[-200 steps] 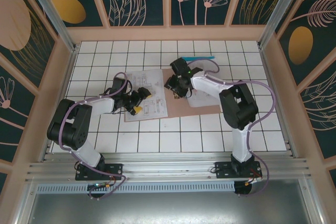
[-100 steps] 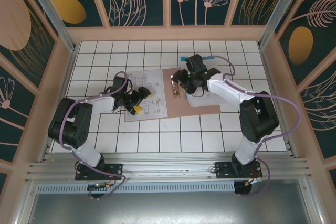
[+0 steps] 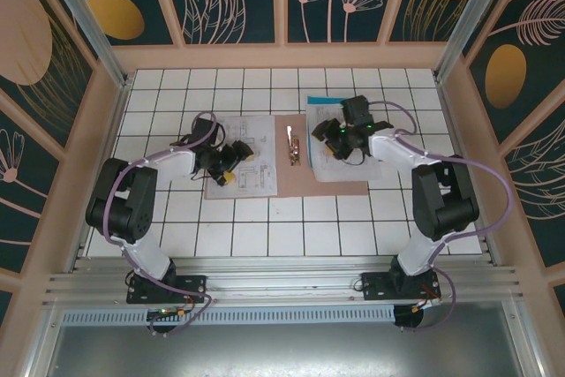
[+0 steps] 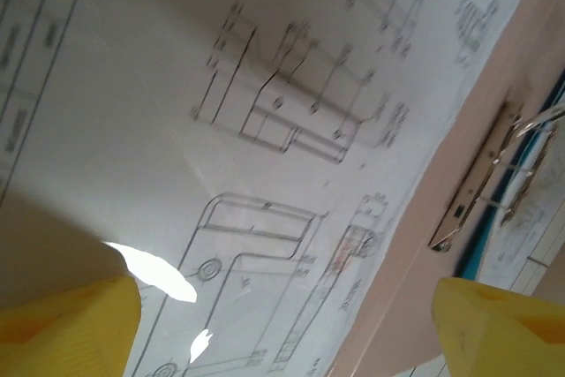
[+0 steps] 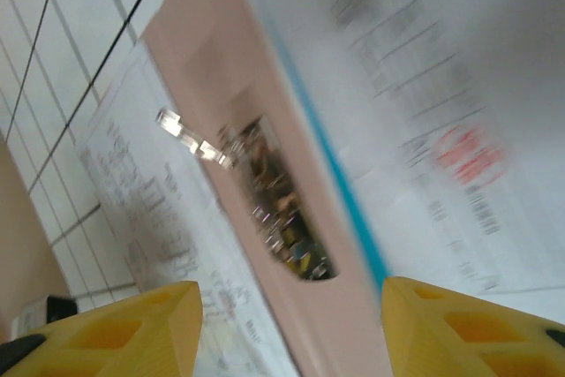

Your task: Put the files into the folder

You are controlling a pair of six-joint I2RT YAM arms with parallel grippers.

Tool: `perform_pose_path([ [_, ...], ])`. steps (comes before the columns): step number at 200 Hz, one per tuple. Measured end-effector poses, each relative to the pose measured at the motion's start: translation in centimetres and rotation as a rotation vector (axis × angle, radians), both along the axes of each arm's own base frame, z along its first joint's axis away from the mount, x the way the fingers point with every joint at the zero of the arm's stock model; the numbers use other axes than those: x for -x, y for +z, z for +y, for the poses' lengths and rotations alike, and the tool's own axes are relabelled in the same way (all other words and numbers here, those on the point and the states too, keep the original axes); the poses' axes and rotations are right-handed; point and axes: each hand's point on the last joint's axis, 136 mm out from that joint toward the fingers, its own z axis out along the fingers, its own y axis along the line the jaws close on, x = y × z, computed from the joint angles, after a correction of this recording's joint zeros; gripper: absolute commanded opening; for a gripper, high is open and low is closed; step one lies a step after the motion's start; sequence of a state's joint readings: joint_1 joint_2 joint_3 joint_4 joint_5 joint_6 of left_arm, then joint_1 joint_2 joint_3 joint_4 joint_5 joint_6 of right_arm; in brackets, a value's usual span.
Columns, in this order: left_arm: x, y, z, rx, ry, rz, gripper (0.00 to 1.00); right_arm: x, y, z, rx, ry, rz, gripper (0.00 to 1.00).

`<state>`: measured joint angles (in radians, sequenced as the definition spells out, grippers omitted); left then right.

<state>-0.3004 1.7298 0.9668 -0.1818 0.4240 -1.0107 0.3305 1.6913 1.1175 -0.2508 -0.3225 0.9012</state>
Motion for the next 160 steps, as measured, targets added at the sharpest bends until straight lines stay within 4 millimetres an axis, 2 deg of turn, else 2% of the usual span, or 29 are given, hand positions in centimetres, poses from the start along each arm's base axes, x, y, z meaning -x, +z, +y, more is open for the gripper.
perform_pose_path([
  [13,-1.2,1.5,-0.6,0.002,-0.016,-0.037,0.73,-0.8,0.0,-2.1,-0.001,-0.034,-0.005,0.56],
  [25,-2.5,3.0,-2.0,0.018,-0.050,-0.079,0.68,-1.3,0.0,-3.5,0.001,-0.054,-0.011,0.56],
  [38,-3.4,4.4,-4.7,0.047,-0.108,-0.117,0.61,-1.7,0.1,-4.6,-0.001,-0.064,-0.017,0.55],
  [51,-3.3,5.1,-7.8,0.082,-0.169,-0.132,0.53,-1.8,0.1,-5.0,-0.010,-0.066,-0.014,0.53],
  [71,-1.7,4.7,-12.8,0.135,-0.262,-0.107,0.45,-2.0,-0.5,-5.0,-0.031,-0.063,0.000,0.53],
  [101,0.2,2.8,-18.1,0.166,-0.348,-0.042,0.40,-1.8,-3.5,-5.0,-0.023,-0.072,0.079,0.53],
  [127,0.6,1.5,-20.0,0.164,-0.363,-0.014,0.38,-1.6,-5.3,-5.3,-0.012,-0.096,0.130,0.53],
  [160,0.1,0.7,-20.1,0.134,-0.335,-0.012,0.39,-2.3,-5.5,-5.3,-0.010,-0.113,0.137,0.52],
])
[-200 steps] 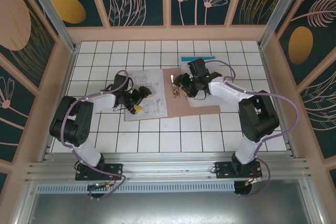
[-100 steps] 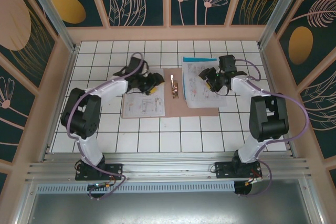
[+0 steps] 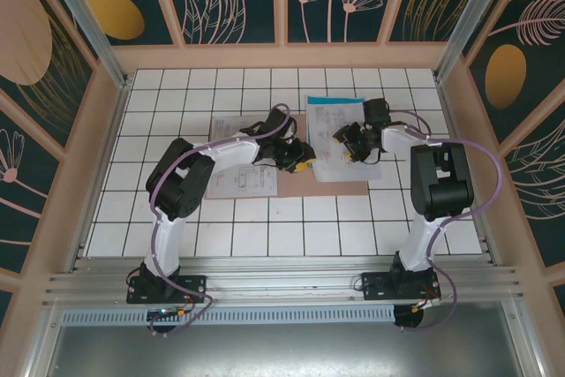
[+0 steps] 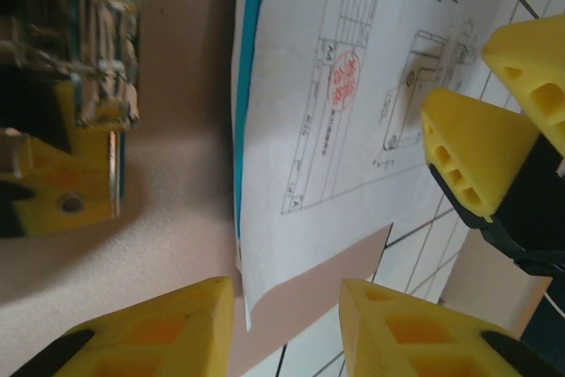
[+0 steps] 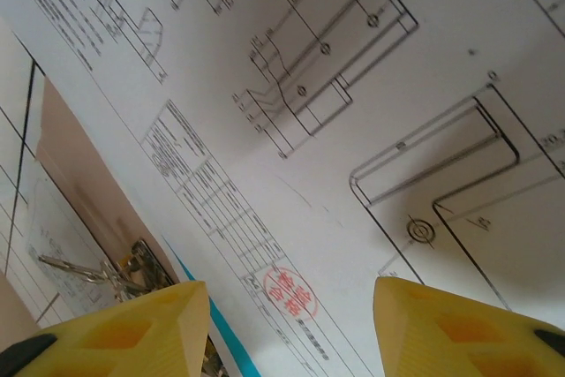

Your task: Put the files into the folder

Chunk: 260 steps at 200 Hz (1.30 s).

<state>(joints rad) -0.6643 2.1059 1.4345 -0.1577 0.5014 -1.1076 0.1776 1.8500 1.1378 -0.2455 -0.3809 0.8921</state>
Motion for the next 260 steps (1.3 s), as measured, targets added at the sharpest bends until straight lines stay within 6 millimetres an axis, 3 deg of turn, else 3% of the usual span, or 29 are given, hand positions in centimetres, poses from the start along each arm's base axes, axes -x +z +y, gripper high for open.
perform_pose_path([
  [64,-0.8,-2.0,-0.4,-0.046,0.023,-0.002,0.37,-0.6,-2.0,-0.1,0.009,-0.026,0.045,0.52],
  [86,-0.9,-2.8,-0.8,-0.056,0.019,0.005,0.36,-1.2,-1.8,0.0,-0.001,-0.039,0.033,0.52],
  [133,-1.4,-3.0,-1.1,-0.056,0.021,0.001,0.30,-1.8,-2.0,0.0,-0.021,-0.076,0.040,0.52],
  [227,-1.4,-3.1,-1.2,-0.060,0.020,0.005,0.31,-4.2,-1.8,0.2,-0.045,-0.107,0.011,0.51],
  [241,-1.4,-3.2,-1.2,-0.063,0.019,0.007,0.28,-4.4,-1.8,0.2,-0.047,-0.107,0.005,0.51],
  [260,-1.5,-3.3,-1.2,-0.067,0.013,0.005,0.18,-4.5,-1.8,0.2,-0.048,-0.107,0.005,0.51],
])
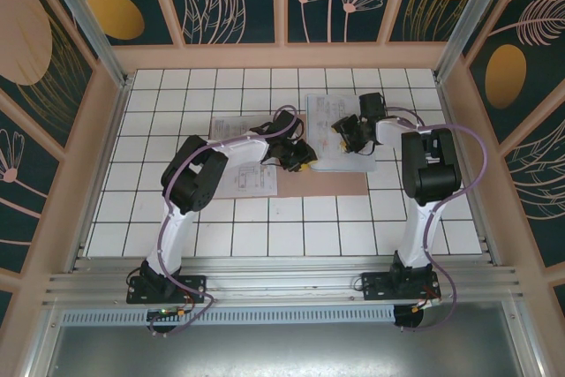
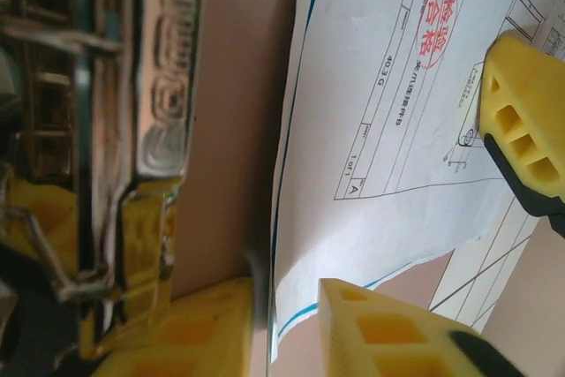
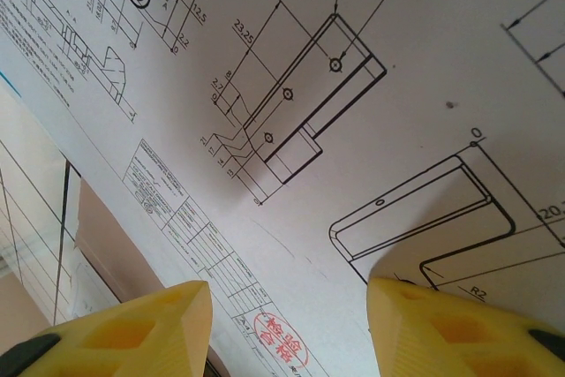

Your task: Put the files into the folder

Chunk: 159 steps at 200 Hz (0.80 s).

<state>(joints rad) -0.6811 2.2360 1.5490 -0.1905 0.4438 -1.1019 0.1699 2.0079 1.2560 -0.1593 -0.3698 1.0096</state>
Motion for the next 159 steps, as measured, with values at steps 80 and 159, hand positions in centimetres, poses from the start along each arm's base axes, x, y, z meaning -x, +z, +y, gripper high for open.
perform_pose_path([
  [80,-0.1,-0.5,0.0,0.004,0.018,0.012,0.00,-0.4,0.9,-0.1,0.012,0.009,-0.023,0.70],
  [159,2.4,0.4,1.1,0.078,0.077,0.077,0.00,-0.6,7.8,-0.5,0.049,0.043,-0.163,0.70],
])
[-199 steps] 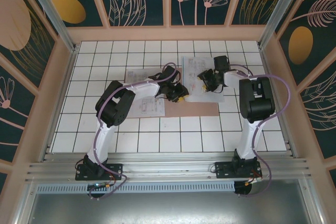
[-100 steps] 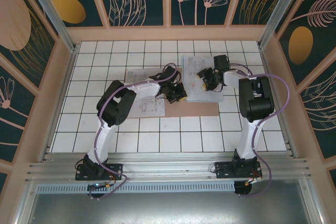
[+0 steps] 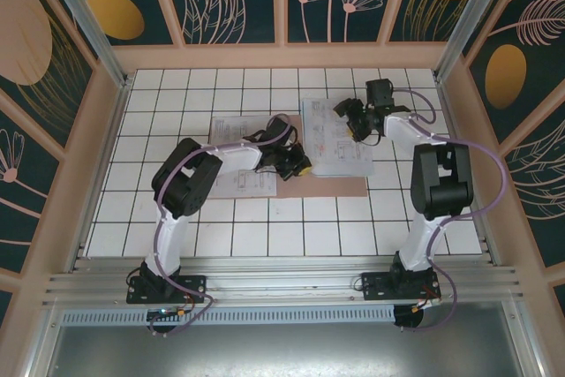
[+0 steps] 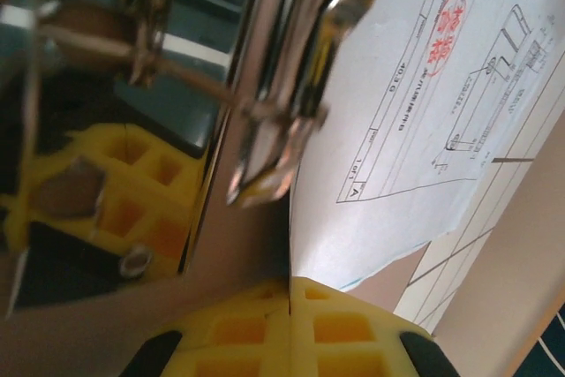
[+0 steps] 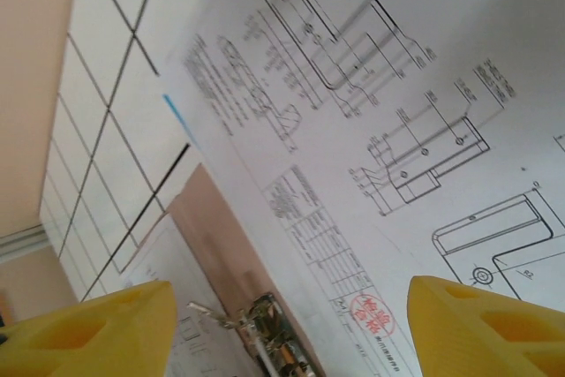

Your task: Put the files into the folder

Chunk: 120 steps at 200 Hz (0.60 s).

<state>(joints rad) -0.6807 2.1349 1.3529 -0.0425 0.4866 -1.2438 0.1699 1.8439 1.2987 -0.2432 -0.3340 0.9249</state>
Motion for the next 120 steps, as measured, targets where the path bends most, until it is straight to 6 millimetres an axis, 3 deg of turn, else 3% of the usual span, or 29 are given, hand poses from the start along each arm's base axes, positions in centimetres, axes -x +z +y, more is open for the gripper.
perform_pose_path([
  [71,2.5,-0.1,2.4,0.011,0.050,0.048,0.00,0.2,0.3,0.1,-0.003,0.006,-0.004,0.69],
  [120,3.0,0.7,3.1,0.026,0.063,0.039,0.00,0.6,-0.1,0.1,-0.007,0.011,0.007,0.69],
])
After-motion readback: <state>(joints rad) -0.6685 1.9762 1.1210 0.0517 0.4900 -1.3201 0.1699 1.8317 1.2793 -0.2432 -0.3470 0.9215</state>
